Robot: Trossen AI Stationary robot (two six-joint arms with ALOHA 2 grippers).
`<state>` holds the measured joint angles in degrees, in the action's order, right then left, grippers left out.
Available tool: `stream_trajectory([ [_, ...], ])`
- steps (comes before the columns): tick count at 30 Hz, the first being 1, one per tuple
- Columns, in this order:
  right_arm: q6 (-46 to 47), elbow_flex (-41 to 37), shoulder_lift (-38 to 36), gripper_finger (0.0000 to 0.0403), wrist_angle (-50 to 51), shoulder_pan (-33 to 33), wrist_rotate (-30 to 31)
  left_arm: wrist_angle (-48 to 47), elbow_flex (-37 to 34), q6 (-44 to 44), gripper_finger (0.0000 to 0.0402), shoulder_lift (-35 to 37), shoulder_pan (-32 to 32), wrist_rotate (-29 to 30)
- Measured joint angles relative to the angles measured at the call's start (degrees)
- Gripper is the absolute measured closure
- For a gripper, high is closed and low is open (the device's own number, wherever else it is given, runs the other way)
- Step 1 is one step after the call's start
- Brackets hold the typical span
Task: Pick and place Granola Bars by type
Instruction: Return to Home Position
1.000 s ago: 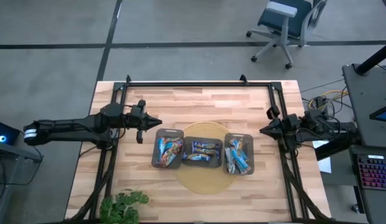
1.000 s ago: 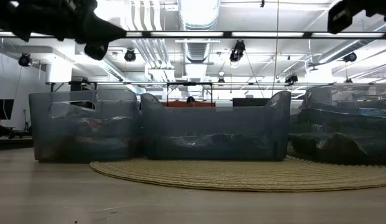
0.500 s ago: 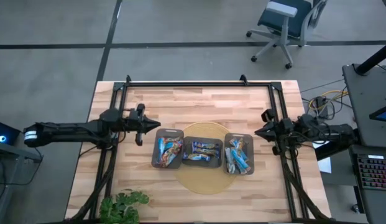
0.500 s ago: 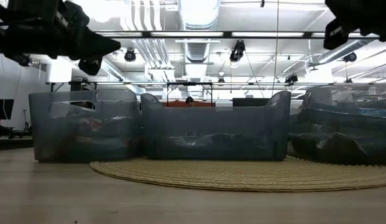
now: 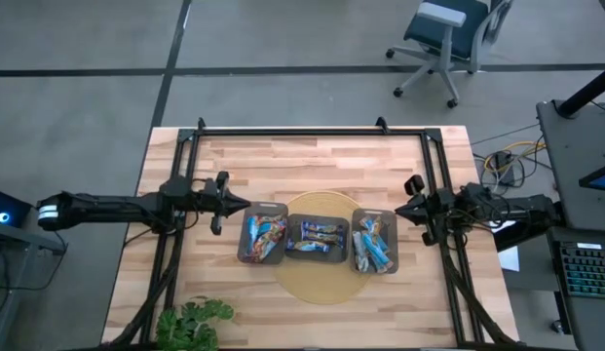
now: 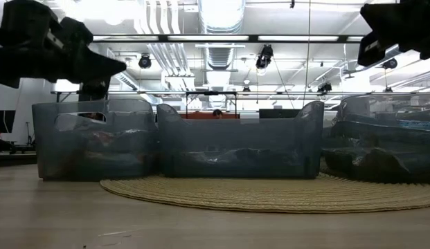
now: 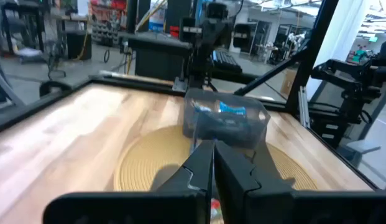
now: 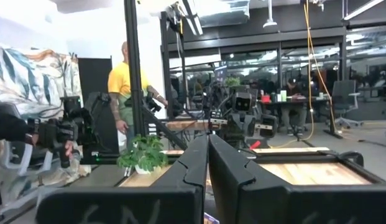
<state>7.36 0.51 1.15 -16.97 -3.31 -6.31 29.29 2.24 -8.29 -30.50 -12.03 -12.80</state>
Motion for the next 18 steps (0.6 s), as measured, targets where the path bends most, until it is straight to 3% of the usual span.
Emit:
stream_trajectory([
  [8,1.0,0.0,0.1,0.0394,0.4,0.0,-0.1,-5.2,-0.7,-0.5,0.0402,1.7,0.0,-0.4],
  [18,1.3,0.0,0.1,0.0394,1.2,0.0,-0.1,-11.0,-0.7,0.0,0.0402,10.1,0.0,0.5],
])
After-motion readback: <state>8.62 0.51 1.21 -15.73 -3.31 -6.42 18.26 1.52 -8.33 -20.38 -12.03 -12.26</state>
